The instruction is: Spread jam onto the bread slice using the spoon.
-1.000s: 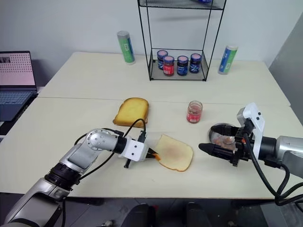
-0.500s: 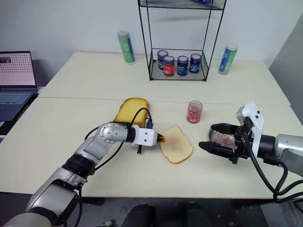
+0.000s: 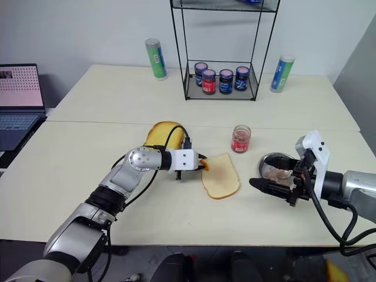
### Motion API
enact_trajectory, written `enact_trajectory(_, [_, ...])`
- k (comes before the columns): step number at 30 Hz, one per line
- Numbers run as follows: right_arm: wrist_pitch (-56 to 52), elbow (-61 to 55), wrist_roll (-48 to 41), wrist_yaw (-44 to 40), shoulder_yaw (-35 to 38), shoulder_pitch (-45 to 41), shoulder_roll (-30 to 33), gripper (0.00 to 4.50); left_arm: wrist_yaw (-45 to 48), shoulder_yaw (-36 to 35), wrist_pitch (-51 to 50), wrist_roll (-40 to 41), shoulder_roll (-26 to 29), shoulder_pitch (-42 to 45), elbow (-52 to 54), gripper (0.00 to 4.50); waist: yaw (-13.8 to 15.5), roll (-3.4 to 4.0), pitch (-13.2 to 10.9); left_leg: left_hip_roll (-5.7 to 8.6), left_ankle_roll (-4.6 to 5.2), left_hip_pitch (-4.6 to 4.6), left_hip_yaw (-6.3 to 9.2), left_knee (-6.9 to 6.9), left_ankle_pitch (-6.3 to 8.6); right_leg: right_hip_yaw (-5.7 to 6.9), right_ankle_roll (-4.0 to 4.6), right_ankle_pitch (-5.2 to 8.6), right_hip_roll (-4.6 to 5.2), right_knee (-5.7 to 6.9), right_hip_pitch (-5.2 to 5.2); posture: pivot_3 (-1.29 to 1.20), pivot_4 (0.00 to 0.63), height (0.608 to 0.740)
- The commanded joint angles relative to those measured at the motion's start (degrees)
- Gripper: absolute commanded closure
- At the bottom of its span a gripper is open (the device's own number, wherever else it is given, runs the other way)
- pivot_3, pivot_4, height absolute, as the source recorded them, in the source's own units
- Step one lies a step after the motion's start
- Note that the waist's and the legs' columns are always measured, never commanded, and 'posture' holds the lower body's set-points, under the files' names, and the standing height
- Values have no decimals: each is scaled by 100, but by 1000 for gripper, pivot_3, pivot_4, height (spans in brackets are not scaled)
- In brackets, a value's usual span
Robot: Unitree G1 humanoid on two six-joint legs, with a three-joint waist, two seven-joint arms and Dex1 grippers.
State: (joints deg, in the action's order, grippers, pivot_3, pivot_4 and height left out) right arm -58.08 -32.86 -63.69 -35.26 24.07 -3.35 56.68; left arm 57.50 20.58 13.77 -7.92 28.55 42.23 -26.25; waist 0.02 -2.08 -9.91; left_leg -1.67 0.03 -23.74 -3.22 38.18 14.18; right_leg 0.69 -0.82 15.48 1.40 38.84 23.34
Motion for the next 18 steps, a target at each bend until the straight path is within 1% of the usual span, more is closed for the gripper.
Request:
enact_trajectory(1, [202, 205, 262, -231, 458, 202, 102, 0, 588, -351, -160, 409, 500, 49, 505, 2008, -3, 0, 0, -1, 0, 1, 0, 0, 0, 0, 0, 0, 0, 1, 0, 0, 150, 740])
enact_trajectory(5, [327, 531, 578, -408, 632, 414, 94, 0, 935, -483, -132, 483, 1000, -36, 675, 1144, -11, 2, 1, -3, 0, 6, -2, -2, 0, -2, 0, 0, -1, 3, 1, 0, 150, 740])
enact_trajectory(7, [371, 644, 681, -469, 700, 487, 74, 0, 1021, -559, -206, 548, 1129, -65, 769, 729, -11, 2, 1, -3, 0, 5, -1, -2, 0, -1, 0, 0, -4, 2, 1, 0, 150, 740])
enact_trajectory(10, [383, 997, 704, -362, 969, 560, -133, 0, 1345, -789, -846, 1024, 1347, -194, 1347, 57, -10, 2, 1, -3, 0, 5, -2, -2, 0, -2, 0, 0, -3, 2, 1, 0, 150, 740])
enact_trajectory(11, [385, 1088, 721, -315, 1035, 575, -196, 0, 1394, -882, -1189, 1261, 1332, -238, 1590, 26, -11, 1, 1, -3, 0, 4, -2, -2, 0, -2, 0, 0, -3, 2, 1, 0, 150, 740])
enact_trajectory(14, [373, 1488, 769, -43, 1353, 645, -485, 0, 1290, -1174, -2823, 2401, 1096, -405, 2835, 26, -2, 1, 1, -2, -1, 2, -2, -1, 0, -3, 0, 1, 0, 0, 1, 0, 150, 740])
enact_trajectory(16, [370, 1651, 822, 58, 1460, 676, -603, 0, 1195, -1212, -3316, 2725, 1016, -516, 3392, 26, 11, 1, 1, -3, -1, -3, 3, 0, -1, 0, -1, 1, 5, 0, 1, 0, 150, 740])
enact_trajectory(18, [308, 1874, 792, 191, 1561, 647, -763, 0, 845, -1254, -3915, 3126, 727, -606, 3922, 26, 1, 9, 3, 4, -1, -2, -1, 4, -1, -2, -1, 1, 19, 1, -1, 0, 150, 740])
